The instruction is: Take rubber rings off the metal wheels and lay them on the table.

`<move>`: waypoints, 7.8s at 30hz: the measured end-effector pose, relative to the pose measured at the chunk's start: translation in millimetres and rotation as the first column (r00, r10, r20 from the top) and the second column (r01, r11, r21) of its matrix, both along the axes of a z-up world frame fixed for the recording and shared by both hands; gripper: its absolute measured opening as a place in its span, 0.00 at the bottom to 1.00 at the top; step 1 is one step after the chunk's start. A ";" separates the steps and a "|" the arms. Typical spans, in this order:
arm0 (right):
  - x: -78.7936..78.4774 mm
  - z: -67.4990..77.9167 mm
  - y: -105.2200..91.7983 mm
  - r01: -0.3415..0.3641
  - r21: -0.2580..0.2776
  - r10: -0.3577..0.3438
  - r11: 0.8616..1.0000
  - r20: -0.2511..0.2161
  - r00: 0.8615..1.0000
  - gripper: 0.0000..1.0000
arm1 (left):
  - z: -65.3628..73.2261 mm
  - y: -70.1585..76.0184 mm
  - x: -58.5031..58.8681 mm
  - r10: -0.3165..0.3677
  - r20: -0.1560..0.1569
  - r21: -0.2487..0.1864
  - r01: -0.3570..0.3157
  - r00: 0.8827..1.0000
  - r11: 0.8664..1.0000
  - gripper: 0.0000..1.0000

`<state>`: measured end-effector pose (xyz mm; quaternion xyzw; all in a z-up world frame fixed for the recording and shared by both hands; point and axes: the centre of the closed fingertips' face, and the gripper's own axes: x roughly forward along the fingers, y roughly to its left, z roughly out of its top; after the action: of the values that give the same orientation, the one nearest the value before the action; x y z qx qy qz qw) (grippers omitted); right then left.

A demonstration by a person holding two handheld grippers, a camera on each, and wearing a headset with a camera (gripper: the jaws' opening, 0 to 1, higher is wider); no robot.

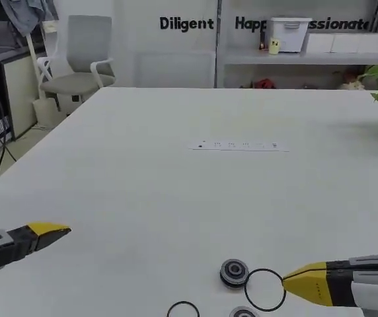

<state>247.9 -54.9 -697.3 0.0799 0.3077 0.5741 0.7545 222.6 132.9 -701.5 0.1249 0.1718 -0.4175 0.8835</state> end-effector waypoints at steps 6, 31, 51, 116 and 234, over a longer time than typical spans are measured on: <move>1.2 6.6 8.7 -0.026 -0.007 0.026 1.000 0.014 1.000 0.00 | -2.3 3.9 -3.2 0.018 -0.002 -0.010 -0.018 1.000 1.000 1.00; 0.3 -14.0 63.2 -0.202 -0.083 0.202 0.976 -0.004 0.979 0.00 | -5.2 18.0 -10.1 0.078 -0.007 -0.031 -0.078 0.997 0.996 1.00; 10.9 -68.0 73.8 -0.230 -0.170 0.218 0.958 -0.088 0.972 0.00 | -1.5 21.3 -6.7 0.094 0.006 -0.026 -0.094 0.996 0.995 1.00; 54.3 -19.2 21.6 -0.040 -0.205 0.076 0.978 0.175 0.982 0.05 | 12.8 19.8 -3.3 0.090 0.032 -0.002 -0.090 0.995 0.996 0.99; 73.4 -93.2 13.8 -0.076 -0.217 0.131 0.973 0.254 0.958 0.28 | -70.5 -169.0 107.8 -0.310 -0.052 0.063 0.313 0.949 0.948 0.23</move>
<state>321.3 -41.2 -790.5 -0.0924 0.2646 0.5838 0.7620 330.3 -36.1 -772.0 0.1728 0.1826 -0.5481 0.7977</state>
